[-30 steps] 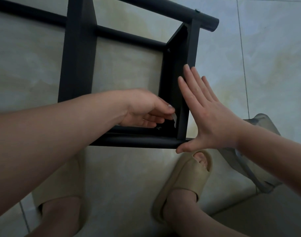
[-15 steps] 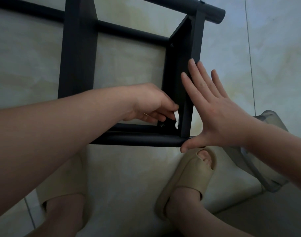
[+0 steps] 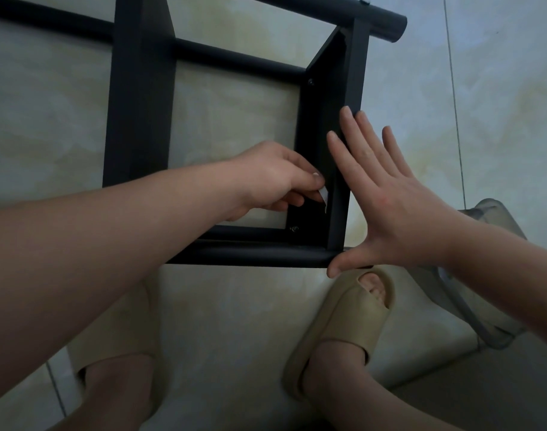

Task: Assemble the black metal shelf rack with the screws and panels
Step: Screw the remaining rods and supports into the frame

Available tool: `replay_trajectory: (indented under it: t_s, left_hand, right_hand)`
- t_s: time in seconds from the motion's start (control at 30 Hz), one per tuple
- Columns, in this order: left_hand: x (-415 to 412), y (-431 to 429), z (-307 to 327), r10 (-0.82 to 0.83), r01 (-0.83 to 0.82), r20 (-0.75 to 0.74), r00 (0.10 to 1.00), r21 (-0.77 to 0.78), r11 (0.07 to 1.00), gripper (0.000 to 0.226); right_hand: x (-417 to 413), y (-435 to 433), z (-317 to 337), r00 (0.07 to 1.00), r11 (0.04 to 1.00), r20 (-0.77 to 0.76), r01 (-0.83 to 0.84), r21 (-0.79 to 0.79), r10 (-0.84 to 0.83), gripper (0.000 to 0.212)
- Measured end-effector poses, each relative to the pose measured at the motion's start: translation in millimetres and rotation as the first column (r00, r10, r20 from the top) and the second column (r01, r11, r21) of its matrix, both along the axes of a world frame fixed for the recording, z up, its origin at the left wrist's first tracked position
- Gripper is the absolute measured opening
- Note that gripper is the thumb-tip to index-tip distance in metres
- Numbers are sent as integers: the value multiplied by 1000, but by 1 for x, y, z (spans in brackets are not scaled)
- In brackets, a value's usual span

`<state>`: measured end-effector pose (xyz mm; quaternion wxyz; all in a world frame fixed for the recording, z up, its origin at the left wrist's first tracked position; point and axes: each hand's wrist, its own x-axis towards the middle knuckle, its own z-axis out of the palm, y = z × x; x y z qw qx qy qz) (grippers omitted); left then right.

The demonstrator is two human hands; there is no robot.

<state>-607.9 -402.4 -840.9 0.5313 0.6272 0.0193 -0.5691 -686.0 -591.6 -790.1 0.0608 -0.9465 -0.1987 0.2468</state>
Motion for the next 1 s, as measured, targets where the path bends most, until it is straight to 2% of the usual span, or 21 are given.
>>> replay_trajectory:
  t_s: [0.2, 0.5, 0.73, 1.0]
  left_hand:
    - [-1, -1, 3, -8, 9, 36, 999, -20, 1000, 6]
    - [-7, 2, 1, -29, 30, -16, 999, 41, 999, 9]
    - [-11, 3, 0, 44, -45, -74, 996, -17, 999, 10]
    - [-13, 3, 0, -23, 20, -116, 993, -32, 999, 13]
  right_hand:
    - [0, 0, -1, 1000, 1000, 2, 1, 3, -1, 148]
    - [0, 0, -1, 1000, 1000, 2, 1, 1, -1, 147]
    - [0, 1, -2, 1000, 1000, -3, 4, 2, -4, 148]
    - [0, 0, -2, 1000, 1000, 2, 3, 7, -3, 148]
